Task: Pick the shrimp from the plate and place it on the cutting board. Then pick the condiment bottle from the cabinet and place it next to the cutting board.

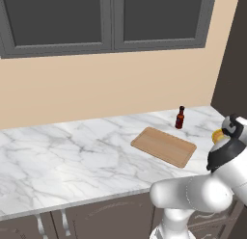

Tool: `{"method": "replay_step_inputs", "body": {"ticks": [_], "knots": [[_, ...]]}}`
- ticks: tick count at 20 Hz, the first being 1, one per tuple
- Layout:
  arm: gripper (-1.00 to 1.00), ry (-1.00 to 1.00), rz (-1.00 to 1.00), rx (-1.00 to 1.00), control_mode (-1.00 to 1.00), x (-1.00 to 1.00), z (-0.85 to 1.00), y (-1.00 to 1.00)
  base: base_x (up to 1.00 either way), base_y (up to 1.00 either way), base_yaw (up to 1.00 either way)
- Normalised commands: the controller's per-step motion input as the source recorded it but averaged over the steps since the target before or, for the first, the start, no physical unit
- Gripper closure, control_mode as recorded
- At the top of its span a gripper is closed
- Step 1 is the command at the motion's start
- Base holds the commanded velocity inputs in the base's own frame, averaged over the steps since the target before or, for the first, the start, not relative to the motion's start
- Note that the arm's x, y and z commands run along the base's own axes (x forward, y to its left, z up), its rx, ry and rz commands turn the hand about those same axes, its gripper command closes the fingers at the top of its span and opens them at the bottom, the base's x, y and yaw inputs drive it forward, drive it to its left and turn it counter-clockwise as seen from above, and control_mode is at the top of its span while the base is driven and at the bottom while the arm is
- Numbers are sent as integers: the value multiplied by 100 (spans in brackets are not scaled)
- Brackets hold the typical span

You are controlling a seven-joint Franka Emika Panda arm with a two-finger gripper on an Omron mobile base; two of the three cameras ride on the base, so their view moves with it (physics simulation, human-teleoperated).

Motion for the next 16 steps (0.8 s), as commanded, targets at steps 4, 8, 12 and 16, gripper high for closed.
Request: {"method": "replay_step_inputs", "body": {"ticks": [4, 8, 12, 16], "knots": [[-100, 0, 0, 0, -100, 2, 0, -9, 0, 0, 0], [-100, 0, 0, 0, -100, 2, 0, -9, 0, 0, 0], [-100, 0, 0, 0, -100, 2, 0, -8, 0, 0, 0], [-100, 0, 0, 0, -100, 9, -4, -4, 0, 0, 0]]}}
